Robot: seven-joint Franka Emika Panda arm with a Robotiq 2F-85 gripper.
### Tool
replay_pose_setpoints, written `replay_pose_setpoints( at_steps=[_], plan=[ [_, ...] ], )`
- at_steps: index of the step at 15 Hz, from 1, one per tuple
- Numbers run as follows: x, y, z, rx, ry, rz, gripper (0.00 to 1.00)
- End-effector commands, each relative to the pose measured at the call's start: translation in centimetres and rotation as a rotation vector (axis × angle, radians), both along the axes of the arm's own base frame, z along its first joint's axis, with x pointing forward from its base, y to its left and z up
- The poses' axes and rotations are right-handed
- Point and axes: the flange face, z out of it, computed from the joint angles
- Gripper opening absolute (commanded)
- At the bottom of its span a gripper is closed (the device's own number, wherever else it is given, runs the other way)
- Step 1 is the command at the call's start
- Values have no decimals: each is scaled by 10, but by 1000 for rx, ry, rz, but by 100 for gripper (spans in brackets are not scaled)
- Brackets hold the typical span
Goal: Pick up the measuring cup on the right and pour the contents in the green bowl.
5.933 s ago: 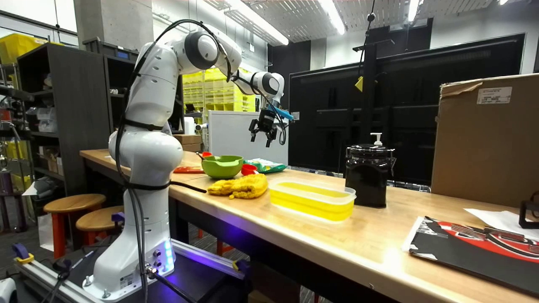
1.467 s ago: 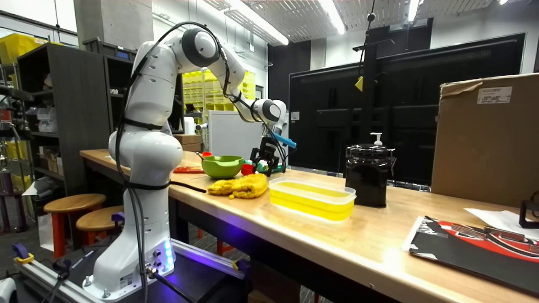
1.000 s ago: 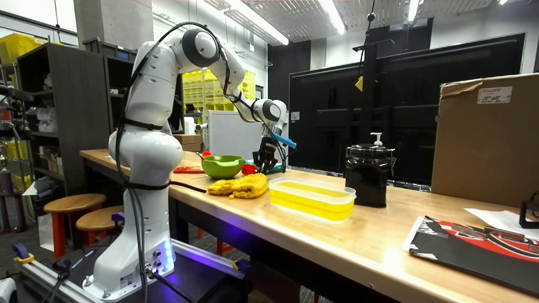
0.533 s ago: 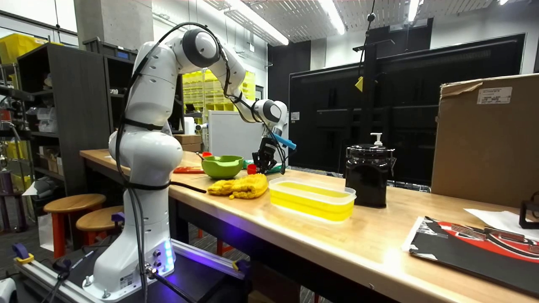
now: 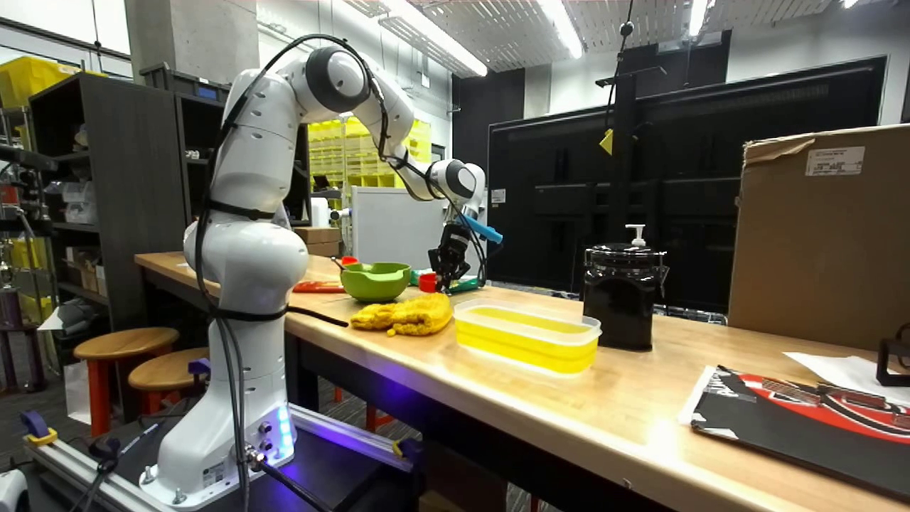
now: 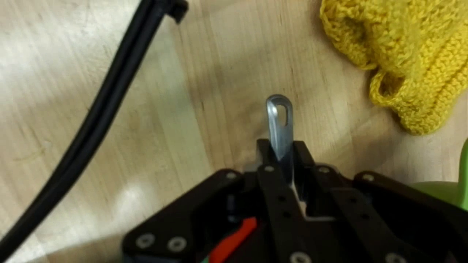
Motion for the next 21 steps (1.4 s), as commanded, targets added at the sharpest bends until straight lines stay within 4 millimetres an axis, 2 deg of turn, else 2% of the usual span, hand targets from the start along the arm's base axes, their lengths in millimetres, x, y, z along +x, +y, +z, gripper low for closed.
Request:
replay_pose_setpoints(
  at_steps=[1,12,16,17,18,21],
  plan=[
    [-4,0,30,-37,-5,18,4],
    [-17,-3,97,-81,-34,32,4],
    [-22,-3,111,-81,-48,32,4],
    [-22,-3,112,-81,-50,31,30],
    [-23,-4,112,-79,-52,29,42],
    [-24,-10,109,-76,-51,25,58]
  ],
)
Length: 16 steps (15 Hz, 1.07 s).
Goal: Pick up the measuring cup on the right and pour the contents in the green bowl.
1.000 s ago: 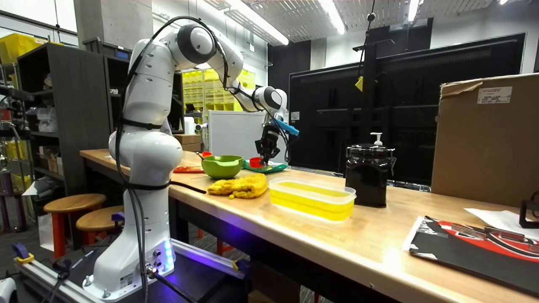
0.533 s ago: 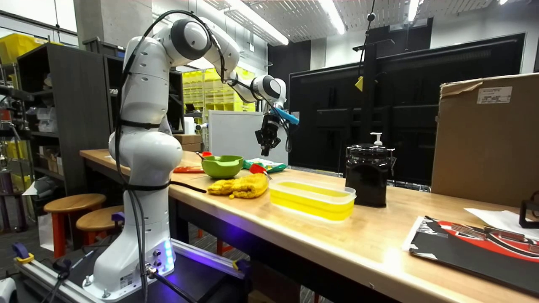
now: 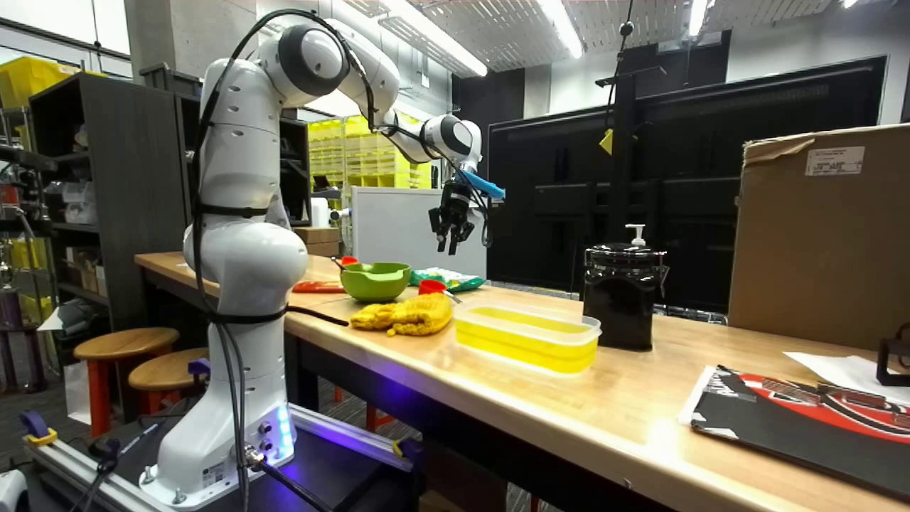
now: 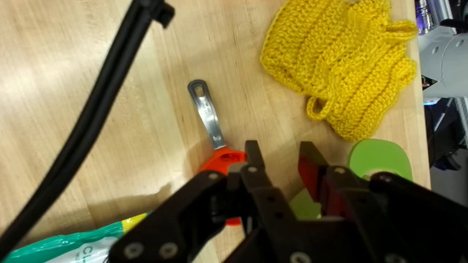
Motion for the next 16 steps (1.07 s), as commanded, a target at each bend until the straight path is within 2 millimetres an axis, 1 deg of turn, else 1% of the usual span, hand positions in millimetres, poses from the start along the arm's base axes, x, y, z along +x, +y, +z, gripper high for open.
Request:
replay_pose_setpoints(
  at_steps=[1,2,4,5,6,7,10,16],
  plan=[
    [-7,-8,1,-5,10,11,64],
    [-8,-11,-2,2,12,10,72],
    [-10,-17,-7,19,17,11,84],
    [-11,-20,-11,27,21,10,92],
    [-12,-23,-17,37,27,12,98],
    [-13,-26,-21,44,34,13,100],
    [-15,-30,-36,63,53,25,100],
    [-7,-27,-66,91,93,64,100]
  ],
)
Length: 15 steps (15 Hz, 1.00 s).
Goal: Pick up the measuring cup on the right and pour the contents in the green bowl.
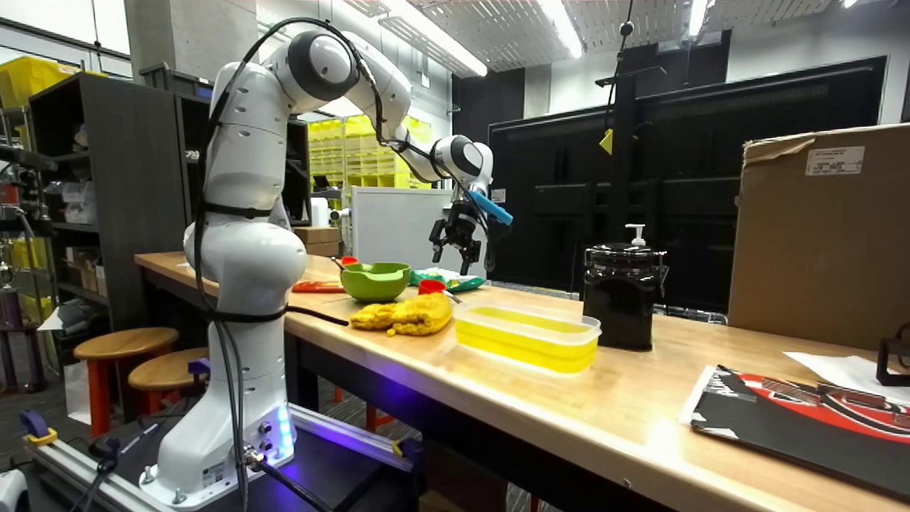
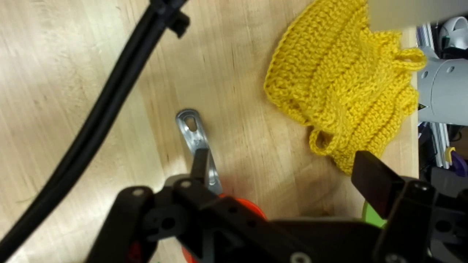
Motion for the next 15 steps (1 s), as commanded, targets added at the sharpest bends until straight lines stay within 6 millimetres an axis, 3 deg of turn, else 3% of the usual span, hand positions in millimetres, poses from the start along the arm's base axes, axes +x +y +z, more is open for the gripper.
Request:
replay_pose_setpoints(
  at_steps=[1,15],
  plan=[
    [5,1,-15,27,8,25,100],
    [22,10,-64,83,70,112,100]
  ],
)
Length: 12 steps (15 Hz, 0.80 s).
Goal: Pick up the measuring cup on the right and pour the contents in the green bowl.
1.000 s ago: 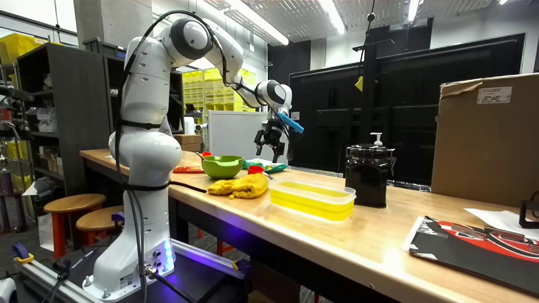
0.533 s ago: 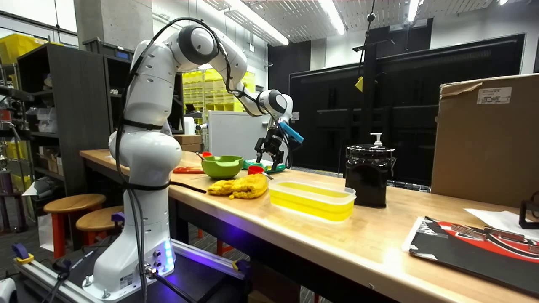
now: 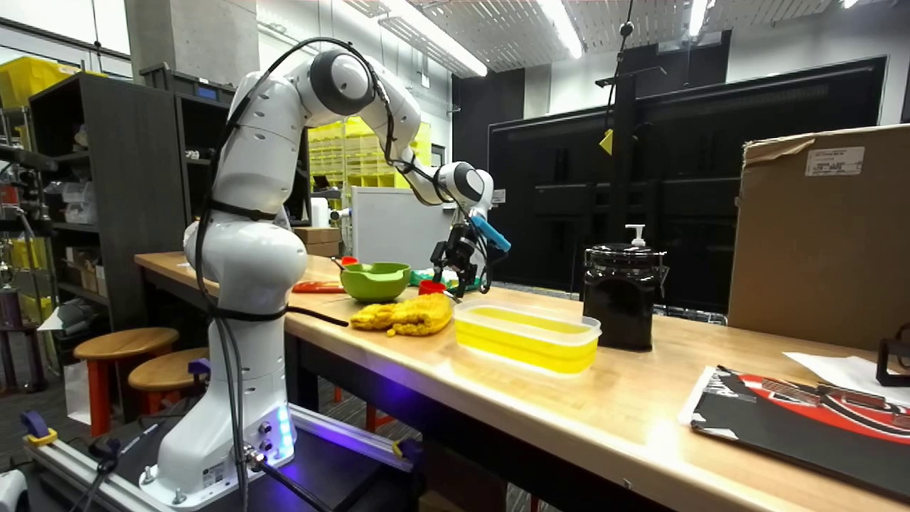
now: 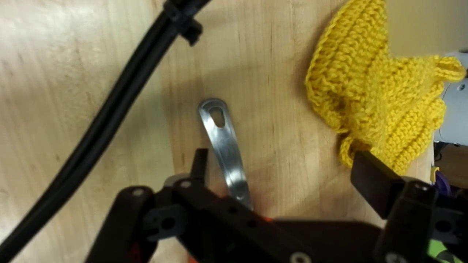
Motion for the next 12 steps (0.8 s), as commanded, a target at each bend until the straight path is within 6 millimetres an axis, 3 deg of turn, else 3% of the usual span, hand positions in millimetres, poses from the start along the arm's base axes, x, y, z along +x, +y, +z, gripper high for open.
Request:
replay_pose_setpoints(
  at_steps=[1,7,8,10,12],
  plan=[
    [8,5,-7,27,2,22,100],
    [14,6,-19,54,21,29,100],
    [14,5,-19,56,21,27,75],
    [15,5,-17,61,14,23,69],
    [16,4,-16,70,6,17,53]
  ],
)
